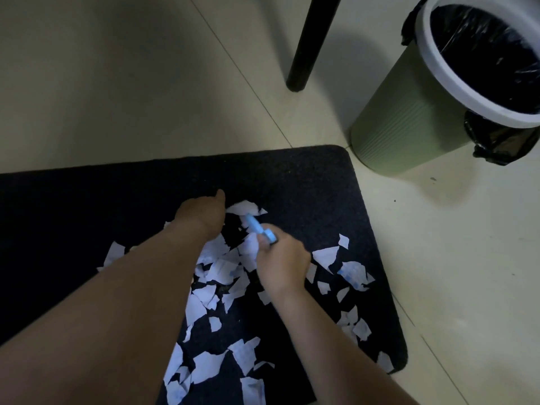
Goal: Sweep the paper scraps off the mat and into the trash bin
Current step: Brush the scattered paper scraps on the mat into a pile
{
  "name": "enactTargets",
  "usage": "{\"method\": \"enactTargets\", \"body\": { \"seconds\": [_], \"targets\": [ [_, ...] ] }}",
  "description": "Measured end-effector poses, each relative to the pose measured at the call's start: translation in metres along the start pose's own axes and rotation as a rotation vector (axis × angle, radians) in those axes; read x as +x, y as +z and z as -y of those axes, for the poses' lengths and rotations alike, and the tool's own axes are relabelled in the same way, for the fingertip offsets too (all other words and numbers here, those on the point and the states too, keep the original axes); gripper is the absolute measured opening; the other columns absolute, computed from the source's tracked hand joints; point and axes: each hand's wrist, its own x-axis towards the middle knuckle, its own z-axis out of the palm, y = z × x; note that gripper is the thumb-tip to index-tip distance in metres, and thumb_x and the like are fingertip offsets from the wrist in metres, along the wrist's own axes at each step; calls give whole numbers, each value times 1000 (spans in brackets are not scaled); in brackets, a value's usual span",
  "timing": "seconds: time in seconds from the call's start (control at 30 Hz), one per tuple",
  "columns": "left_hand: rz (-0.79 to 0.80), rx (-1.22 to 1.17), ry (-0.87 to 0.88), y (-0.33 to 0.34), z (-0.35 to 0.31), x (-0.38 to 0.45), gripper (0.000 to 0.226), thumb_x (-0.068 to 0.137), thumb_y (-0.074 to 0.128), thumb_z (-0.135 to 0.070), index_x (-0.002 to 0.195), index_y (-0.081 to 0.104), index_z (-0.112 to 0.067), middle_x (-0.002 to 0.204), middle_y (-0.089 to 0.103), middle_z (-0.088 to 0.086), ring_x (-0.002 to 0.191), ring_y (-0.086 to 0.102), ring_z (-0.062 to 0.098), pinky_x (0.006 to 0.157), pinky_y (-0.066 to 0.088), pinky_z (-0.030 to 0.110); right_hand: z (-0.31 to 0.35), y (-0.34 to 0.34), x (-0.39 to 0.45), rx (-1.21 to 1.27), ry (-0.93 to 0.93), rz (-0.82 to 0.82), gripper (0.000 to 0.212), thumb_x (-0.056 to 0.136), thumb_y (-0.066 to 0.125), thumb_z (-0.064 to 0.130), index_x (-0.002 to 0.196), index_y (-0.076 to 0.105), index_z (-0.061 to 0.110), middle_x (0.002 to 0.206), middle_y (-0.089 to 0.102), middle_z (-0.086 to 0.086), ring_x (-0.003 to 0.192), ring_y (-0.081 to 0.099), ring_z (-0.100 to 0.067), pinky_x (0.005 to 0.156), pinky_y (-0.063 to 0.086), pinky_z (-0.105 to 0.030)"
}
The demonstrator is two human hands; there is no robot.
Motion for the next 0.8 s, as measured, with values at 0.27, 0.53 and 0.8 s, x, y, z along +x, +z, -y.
{"method": "enactTargets", "body": {
  "seconds": [0.27,0.53,0.8],
  "targets": [
    [-21,-23,-21,5,28,-3,80,95,47,-13,154,-8,-10,136,49,16,114,55,29,91,49,36,9,-23,14,132,35,-183,23,97,50,29,115,63,30,68,55,13,66,58,-11,60,50,-27],
    [62,-86,-43,2,30,-4,82,95,50,-12,154,-8,-10,147,36,19,124,49,31,99,48,38,21,10,24,-145,-98,-29,27,96,49,24,120,60,29,91,69,2,79,63,-13,64,47,-26],
    [80,-90,-37,1,33,-1,84,94,55,-12,153,-4,-6,145,39,20,123,50,31,99,47,38,28,-17,31,31,-105,-48,24,96,50,30,116,62,34,81,62,9,75,62,-13,68,50,-30]
  ]
}}
